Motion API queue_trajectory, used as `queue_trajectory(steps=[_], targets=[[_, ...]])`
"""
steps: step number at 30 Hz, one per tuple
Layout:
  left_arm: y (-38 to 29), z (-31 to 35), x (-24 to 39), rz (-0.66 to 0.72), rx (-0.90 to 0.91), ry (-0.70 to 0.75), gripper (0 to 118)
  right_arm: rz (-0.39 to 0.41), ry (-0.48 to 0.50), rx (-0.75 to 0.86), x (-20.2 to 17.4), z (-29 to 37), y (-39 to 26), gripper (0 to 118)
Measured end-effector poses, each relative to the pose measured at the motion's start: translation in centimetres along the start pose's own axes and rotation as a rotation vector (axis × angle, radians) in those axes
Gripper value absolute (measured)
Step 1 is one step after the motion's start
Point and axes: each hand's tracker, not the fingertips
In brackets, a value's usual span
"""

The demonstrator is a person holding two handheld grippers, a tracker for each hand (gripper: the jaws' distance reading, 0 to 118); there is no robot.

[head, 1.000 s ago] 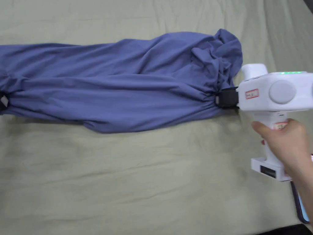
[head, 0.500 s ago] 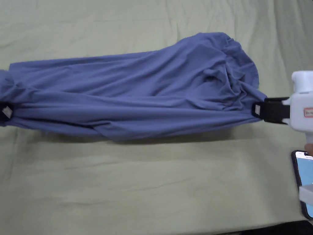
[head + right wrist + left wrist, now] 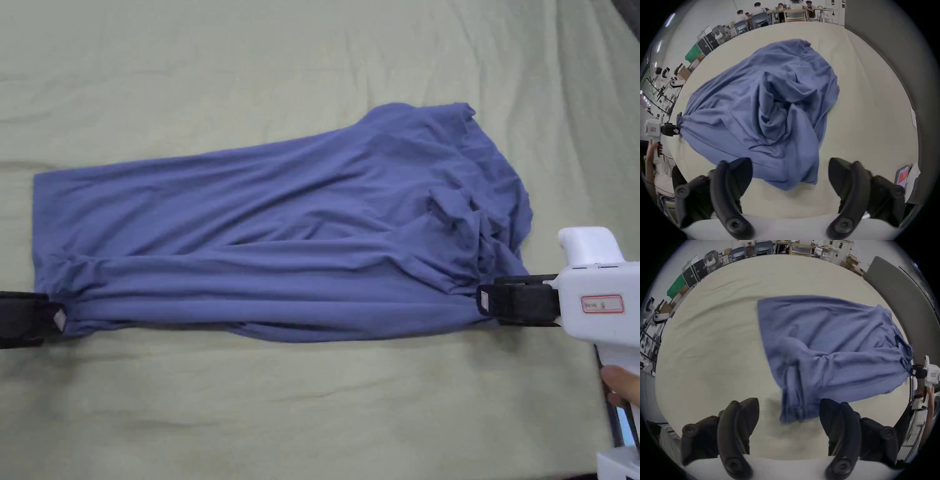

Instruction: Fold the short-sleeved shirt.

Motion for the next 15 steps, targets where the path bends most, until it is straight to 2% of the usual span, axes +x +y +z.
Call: queue_trajectory(steps=[2,4,6,7,8,9,10,11,12,15], targets=[[-0.7,2.7,-0.1,0.022,0.063,-0.014,88,-0.016,0.034,0.016,-0.4,1.9,-0.1,104],[-1.5,6.9,0.4,0.027,0.162,0.003,88,0.026,0.043,0.140,-1.8,5.4,-0.1,104],[-2.4,11.2,1.0,0.048,0.297,0.013,88,0.069,0.004,0.299,-3.7,9.5,-0.3,103],[-3.2,13.5,1.5,0.051,0.387,-0.001,88,0.087,0.003,0.390,-4.6,11.6,-0.6,96],[-3.7,15.1,1.9,0.053,0.466,-0.006,83,0.085,0.023,0.456,-5.3,12.8,-0.9,63],[-3.9,16.2,2.6,0.076,0.523,0.062,69,0.077,-0.007,0.538,-6.0,13.7,-1.5,16],[-3.9,16.8,3.2,0.092,0.608,0.136,31,0.083,0.035,0.548,-6.7,14.0,-1.5,3],[-3.4,17.2,3.2,0.077,0.588,0.127,0,0.091,0.058,0.494,-7.0,13.9,-1.2,3],[-2.2,16.9,3.1,0.072,0.526,0.083,0,0.090,0.067,0.487,-7.4,13.6,-1.1,3],[1.1,14.4,3.0,0.062,0.523,0.093,0,0.106,0.084,0.468,-7.9,12.8,-0.7,3]])
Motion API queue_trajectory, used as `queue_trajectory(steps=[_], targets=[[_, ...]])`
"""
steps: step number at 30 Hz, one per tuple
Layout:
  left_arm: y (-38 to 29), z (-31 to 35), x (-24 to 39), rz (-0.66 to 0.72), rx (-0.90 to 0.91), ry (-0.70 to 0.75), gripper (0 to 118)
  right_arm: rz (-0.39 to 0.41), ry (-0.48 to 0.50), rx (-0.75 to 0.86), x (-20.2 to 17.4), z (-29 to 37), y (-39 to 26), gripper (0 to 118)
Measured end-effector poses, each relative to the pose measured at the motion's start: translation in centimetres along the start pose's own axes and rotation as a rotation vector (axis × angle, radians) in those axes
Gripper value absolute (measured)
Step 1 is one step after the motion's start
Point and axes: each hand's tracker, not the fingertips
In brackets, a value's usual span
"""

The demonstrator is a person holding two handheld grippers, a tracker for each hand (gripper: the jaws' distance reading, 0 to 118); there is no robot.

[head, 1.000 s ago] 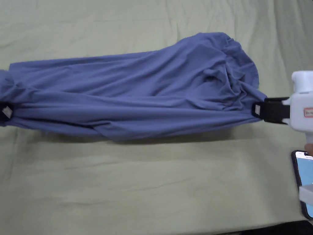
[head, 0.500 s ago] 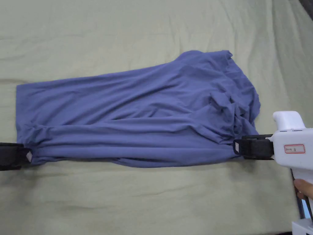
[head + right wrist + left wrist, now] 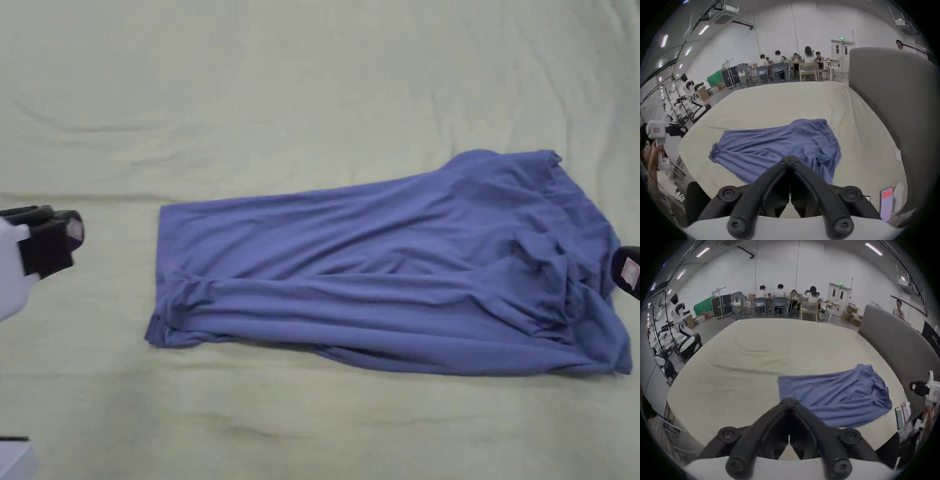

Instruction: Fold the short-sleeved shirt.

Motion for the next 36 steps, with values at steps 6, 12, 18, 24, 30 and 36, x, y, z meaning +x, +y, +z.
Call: queue_trajectory(steps=[6,12,18,24,30,36], targets=[[4.8,-16.7,-0.4,0.027,-0.278,0.000,58,-0.047,0.027,-0.020,0.7,-2.5,0.8,3],[3.0,-30.4,-2.0,0.080,-0.489,0.045,90,-0.020,-0.020,-0.081,1.0,-6.1,1.4,3],[2.8,-29.8,-0.8,-0.009,-0.457,-0.066,88,0.001,-0.033,-0.130,1.4,-9.1,1.3,3],[7.7,-27.9,1.8,-0.110,-0.409,-0.016,0,0.007,-0.025,-0.148,3.1,-12.2,3.3,3],[12.3,-24.9,1.4,-0.047,-0.275,-0.118,0,-0.090,-0.054,-0.268,9.3,-21.5,9.6,104],[11.9,-26.1,1.8,-0.026,-0.296,-0.117,0,-0.161,-0.259,-0.493,15.5,-35.8,10.3,118]])
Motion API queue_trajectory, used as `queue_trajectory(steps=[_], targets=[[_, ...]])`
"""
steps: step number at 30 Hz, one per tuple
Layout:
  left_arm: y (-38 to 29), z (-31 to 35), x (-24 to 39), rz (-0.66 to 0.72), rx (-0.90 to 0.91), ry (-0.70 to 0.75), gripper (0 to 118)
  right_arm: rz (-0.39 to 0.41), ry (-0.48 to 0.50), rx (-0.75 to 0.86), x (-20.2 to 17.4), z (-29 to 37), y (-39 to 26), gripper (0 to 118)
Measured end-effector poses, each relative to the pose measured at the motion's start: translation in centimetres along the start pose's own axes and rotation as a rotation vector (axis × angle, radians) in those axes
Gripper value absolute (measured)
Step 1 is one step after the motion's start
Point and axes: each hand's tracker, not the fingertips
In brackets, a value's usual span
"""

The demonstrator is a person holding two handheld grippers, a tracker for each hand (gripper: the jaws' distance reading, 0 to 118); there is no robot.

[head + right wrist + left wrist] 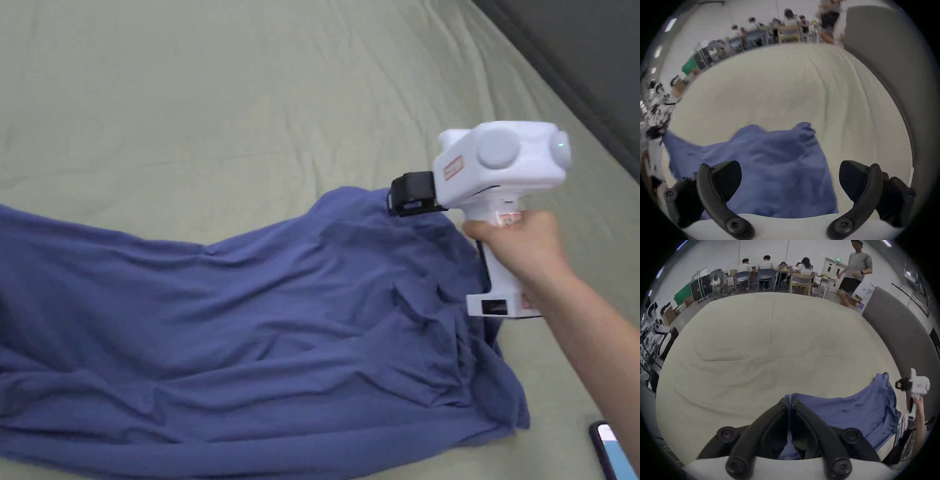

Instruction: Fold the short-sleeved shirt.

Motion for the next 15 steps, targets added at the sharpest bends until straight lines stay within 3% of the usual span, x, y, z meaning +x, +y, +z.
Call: queue_trajectory(steps=[2,3,4,5,6,7,8,10,12,15], targets=[[-0.5,-0.7,-0.1,0.000,-0.023,0.003,0,-0.002,0.009,-0.035,-0.1,-2.2,0.5,114],[-0.8,-1.1,-0.1,0.006,-0.030,0.003,0,0.013,0.045,-0.061,-0.4,-2.7,0.2,98],[-0.9,-1.5,-0.5,0.012,-0.041,-0.007,0,0.023,0.022,-0.049,-1.0,-2.4,0.0,83],[-1.0,-1.7,-0.6,0.017,-0.048,-0.015,0,0.062,0.010,0.010,-1.1,-1.1,-0.2,79],[-1.1,-1.8,-0.6,0.020,-0.045,-0.021,0,0.101,0.017,0.035,-1.2,-0.3,-0.3,56],[-1.1,-1.7,-0.6,0.024,-0.039,-0.024,0,0.132,0.021,0.064,-1.2,0.5,-0.9,14],[-1.1,-1.5,-0.5,0.029,-0.037,-0.030,0,0.137,0.022,0.089,-1.0,1.3,-1.2,4],[-1.5,-0.7,-0.6,0.047,-0.018,-0.057,0,0.088,0.092,0.102,-0.7,2.9,-1.6,4],[-1.9,0.6,-0.8,0.039,-0.010,-0.078,0,0.125,0.077,0.167,-0.9,5.1,-2.4,4],[-3.5,3.4,-1.3,0.028,0.023,-0.066,0,0.146,0.136,0.246,-0.9,9.4,-4.6,4]])
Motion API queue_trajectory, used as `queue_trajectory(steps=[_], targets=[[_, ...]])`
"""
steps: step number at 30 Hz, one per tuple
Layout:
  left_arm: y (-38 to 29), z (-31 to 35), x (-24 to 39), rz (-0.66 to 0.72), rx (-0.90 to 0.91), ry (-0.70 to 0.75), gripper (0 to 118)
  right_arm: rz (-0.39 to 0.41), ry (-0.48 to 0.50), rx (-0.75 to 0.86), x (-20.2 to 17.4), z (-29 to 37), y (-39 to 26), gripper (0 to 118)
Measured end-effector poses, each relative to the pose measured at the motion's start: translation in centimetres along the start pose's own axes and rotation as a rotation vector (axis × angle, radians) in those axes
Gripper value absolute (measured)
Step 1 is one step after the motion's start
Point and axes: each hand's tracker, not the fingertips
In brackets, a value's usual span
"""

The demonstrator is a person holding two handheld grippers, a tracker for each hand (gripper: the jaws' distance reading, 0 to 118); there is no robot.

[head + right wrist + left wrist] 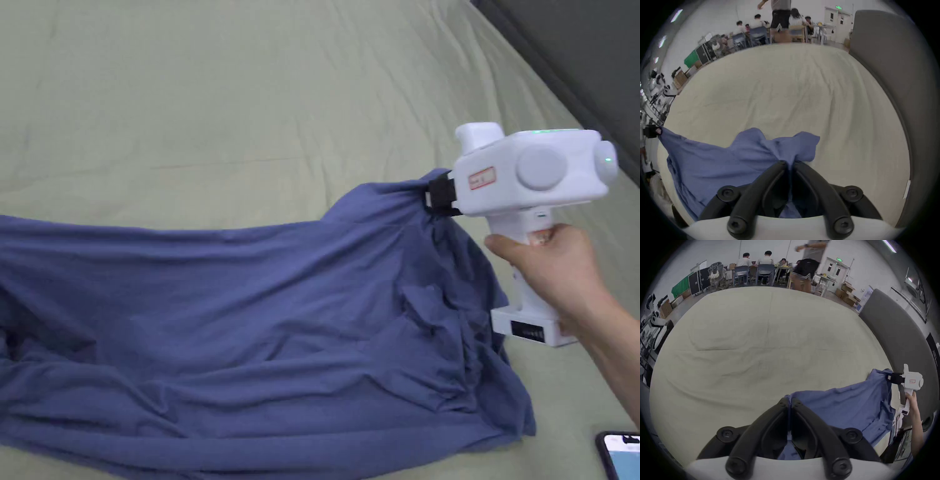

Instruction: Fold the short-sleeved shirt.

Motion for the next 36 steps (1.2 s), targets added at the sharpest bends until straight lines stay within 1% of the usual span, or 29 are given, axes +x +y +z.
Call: queue_trajectory(steps=[3,5,7,10,13,15,18,20,22,23,24,25,26,27,28,29,30,32,33,34,35,36], targets=[[-2.6,2.9,-0.7,0.008,0.032,-0.001,0,0.043,0.021,0.077,-0.9,5.8,-2.9,4],[-5.0,4.5,-1.1,0.012,0.045,0.007,0,0.054,0.021,0.095,-1.5,9.2,-5.7,4],[-7.6,5.1,-1.4,0.007,0.015,0.032,0,0.032,0.028,0.092,-1.4,12.0,-9.4,4],[-11.5,4.6,-0.8,-0.044,-0.112,0.100,0,-0.033,0.039,0.018,-1.0,13.8,-15.0,4],[-14.4,2.3,-0.8,-0.065,-0.234,0.114,0,-0.049,0.042,-0.126,-0.6,12.5,-19.6,4],[-15.3,0.7,-0.6,-0.085,-0.292,0.120,0,-0.083,0.056,-0.192,-0.2,10.8,-21.4,4],[-15.1,-0.7,-0.1,-0.097,-0.306,0.148,0,-0.095,0.046,-0.207,-0.2,8.4,-21.7,4],[-14.7,-0.7,0.1,-0.081,-0.301,0.156,0,-0.092,0.039,-0.201,-0.4,7.9,-20.9,4],[-13.9,-0.4,-0.2,-0.032,-0.302,0.141,1,-0.073,0.029,-0.204,-0.9,8.1,-20.0,5],[-13.8,-0.1,-0.3,0.008,-0.303,0.129,23,-0.072,0.030,-0.212,-1.1,8.3,-19.6,23],[-13.9,0.5,-0.5,0.033,-0.295,0.123,23,-0.069,0.035,-0.217,-1.2,8.9,-19.5,23],[-14.3,1.4,-0.6,0.036,-0.274,0.120,34,-0.048,0.023,-0.215,-1.8,9.6,-19.4,30],[-14.5,2.7,-0.5,0.031,-0.229,0.108,56,-0.027,0.006,-0.203,-2.2,10.3,-19.4,41],[-14.8,4.2,-0.4,0.034,-0.190,0.083,84,-0.003,-0.002,-0.188,-2.5,11.2,-19.5,59],[-15.1,5.9,-0.3,0.054,-0.156,0.071,89,0.017,-0.005,-0.179,-2.8,12.2,-19.6,78],[-15.4,7.4,-0.1,0.061,-0.112,0.060,89,0.030,-0.001,-0.156,-3.4,13.3,-19.4,95],[-15.7,9.4,0.4,0.038,-0.029,0.027,89,0.043,0.010,-0.132,-4.0,14.5,-19.2,99],[-16.4,13.1,1.7,0.000,0.129,0.001,89,0.043,0.047,-0.045,-5.7,17.4,-18.9,99],[-17.1,15.1,3.0,-0.092,0.227,0.020,89,0.044,0.064,0.012,-6.7,18.9,-18.9,99],[-17.6,16.7,4.0,-0.145,0.275,0.055,90,0.061,0.056,0.074,-7.7,20.5,-18.9,98],[-18.4,18.3,4.8,-0.155,0.295,0.085,90,0.089,0.024,0.140,-8.5,22.0,-19.1,89],[-19.5,19.6,5.6,-0.157,0.358,0.088,90,0.106,-0.031,0.202,-9.8,23.5,-19.4,70]])
